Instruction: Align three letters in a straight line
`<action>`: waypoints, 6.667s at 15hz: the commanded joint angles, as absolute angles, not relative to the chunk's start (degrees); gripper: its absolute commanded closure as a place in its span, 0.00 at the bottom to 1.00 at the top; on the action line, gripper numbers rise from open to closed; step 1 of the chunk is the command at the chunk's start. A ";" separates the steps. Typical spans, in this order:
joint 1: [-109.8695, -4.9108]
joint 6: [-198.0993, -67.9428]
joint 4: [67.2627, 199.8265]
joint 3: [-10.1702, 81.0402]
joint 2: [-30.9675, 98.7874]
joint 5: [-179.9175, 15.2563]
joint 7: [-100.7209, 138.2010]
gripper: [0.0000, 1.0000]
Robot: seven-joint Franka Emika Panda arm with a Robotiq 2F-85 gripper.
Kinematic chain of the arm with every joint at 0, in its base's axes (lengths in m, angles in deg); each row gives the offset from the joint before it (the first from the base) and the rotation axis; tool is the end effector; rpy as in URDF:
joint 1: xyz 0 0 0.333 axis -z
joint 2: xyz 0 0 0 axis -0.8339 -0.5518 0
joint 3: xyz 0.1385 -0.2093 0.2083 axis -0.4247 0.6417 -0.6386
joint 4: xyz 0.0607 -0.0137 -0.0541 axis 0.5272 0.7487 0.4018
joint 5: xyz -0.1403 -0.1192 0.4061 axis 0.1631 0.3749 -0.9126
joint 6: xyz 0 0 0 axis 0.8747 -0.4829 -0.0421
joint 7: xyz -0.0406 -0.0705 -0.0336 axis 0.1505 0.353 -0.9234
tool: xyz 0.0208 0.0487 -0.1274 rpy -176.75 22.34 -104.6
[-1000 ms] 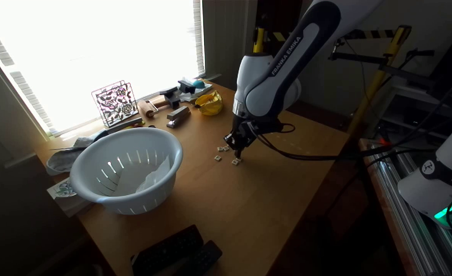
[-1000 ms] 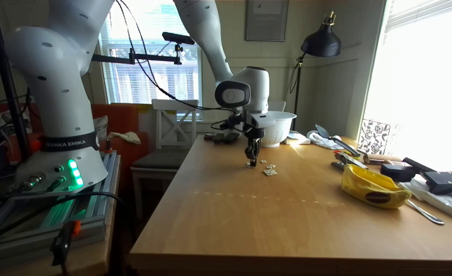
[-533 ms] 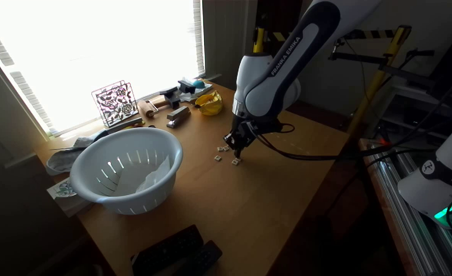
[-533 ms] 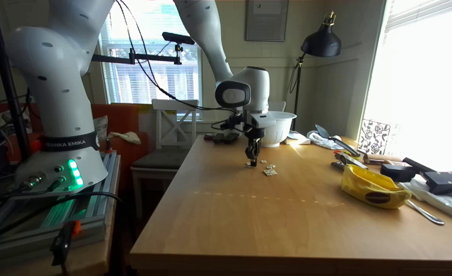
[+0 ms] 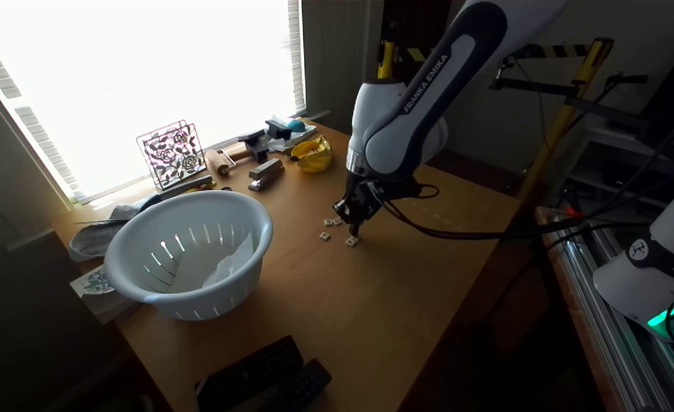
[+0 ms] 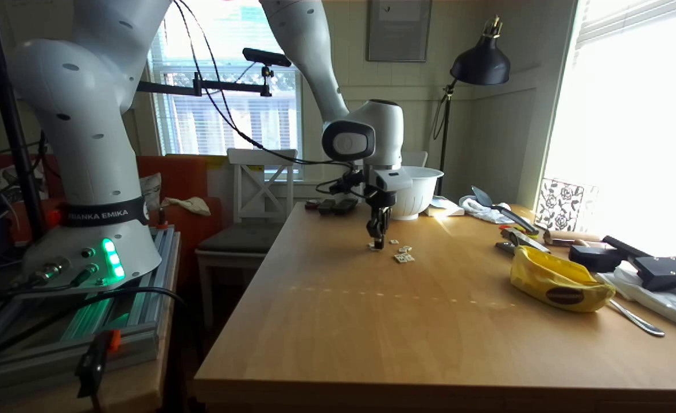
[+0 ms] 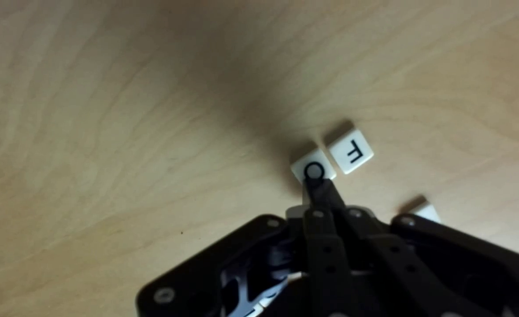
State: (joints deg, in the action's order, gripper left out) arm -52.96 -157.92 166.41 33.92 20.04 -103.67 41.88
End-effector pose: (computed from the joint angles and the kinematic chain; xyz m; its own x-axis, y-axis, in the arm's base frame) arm 0.5828 -0.0741 0.0761 0.6377 -0.7703 -0.0031 -0.7647 -0.6326 -0.1228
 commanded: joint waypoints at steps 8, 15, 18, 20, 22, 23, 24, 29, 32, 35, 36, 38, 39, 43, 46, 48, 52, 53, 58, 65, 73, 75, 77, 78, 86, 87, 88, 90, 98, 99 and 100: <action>-53.34 -157.64 167.50 34.37 23.84 -105.08 40.77 1.00; -53.18 -158.44 164.68 35.60 22.89 -103.35 38.74 1.00; -53.09 -158.32 162.81 36.17 21.56 -102.81 37.48 1.00; -53.05 -158.26 161.73 36.39 20.85 -102.73 36.86 1.00; -52.96 -157.90 160.77 36.37 20.08 -102.67 36.14 1.00; -52.91 -157.85 160.32 36.30 19.60 -102.69 35.77 1.00; -53.01 -157.70 159.81 36.37 18.99 -102.58 35.67 1.00; -53.44 -157.84 158.56 36.73 16.56 -102.09 35.60 1.00; -53.65 -158.52 158.02 36.82 15.26 -101.87 35.37 1.00; -53.65 -159.24 157.44 36.70 14.30 -101.94 34.86 1.00; -53.69 -159.69 157.27 36.76 14.03 -101.94 34.78 1.00; -53.34 -159.88 156.89 36.40 13.60 -102.17 34.20 1.00; -53.21 -159.21 156.62 36.34 13.43 -101.98 33.73 1.00; -52.26 -156.55 156.23 35.51 13.40 -101.39 30.18 1.00; -52.25 -155.80 157.10 35.45 13.86 -100.81 27.63 1.00; -52.15 -156.51 157.99 35.26 14.18 -100.66 26.19 1.00; -51.85 -157.61 159.72 34.34 15.11 -101.06 23.86 1.00; -51.78 -157.69 160.41 34.05 15.55 -101.15 23.25 1.00; -51.35 -158.32 163.56 33.04 17.30 -101.51 21.40 1.00; -51.38 -159.01 166.90 33.30 19.06 -101.01 20.22 1.00; -51.34 -159.24 168.35 33.83 19.90 -100.61 19.98 1.00; -51.36 -159.29 168.58 34.08 20.05 -100.48 20.07 1.00; -51.37 -159.24 168.68 34.44 20.16 -100.29 20.14 1.00; -51.31 -159.21 168.69 34.52 20.22 -100.23 20.09 1.00; -51.07 -158.42 168.66 34.18 20.16 -100.18 19.67 1.00; -51.05 -158.44 168.67 34.14 20.16 -100.21 19.59 1.00; -50.96 -158.29 168.66 34.03 20.19 -100.29 19.45 1.00; -50.99 -158.20 168.78 33.96 20.28 -100.22 19.18 1.00; -50.97 -157.44 169.51 33.68 20.86 -100.09 18.25 1.00; -51.00 -157.39 169.67 33.62 21.00 -100.06 18.16 1.00; -50.99 -157.33 169.79 33.53 21.09 -100.08 18.05 1.00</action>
State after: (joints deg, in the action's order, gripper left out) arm -51.78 -157.99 167.91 34.39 20.85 -101.70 18.44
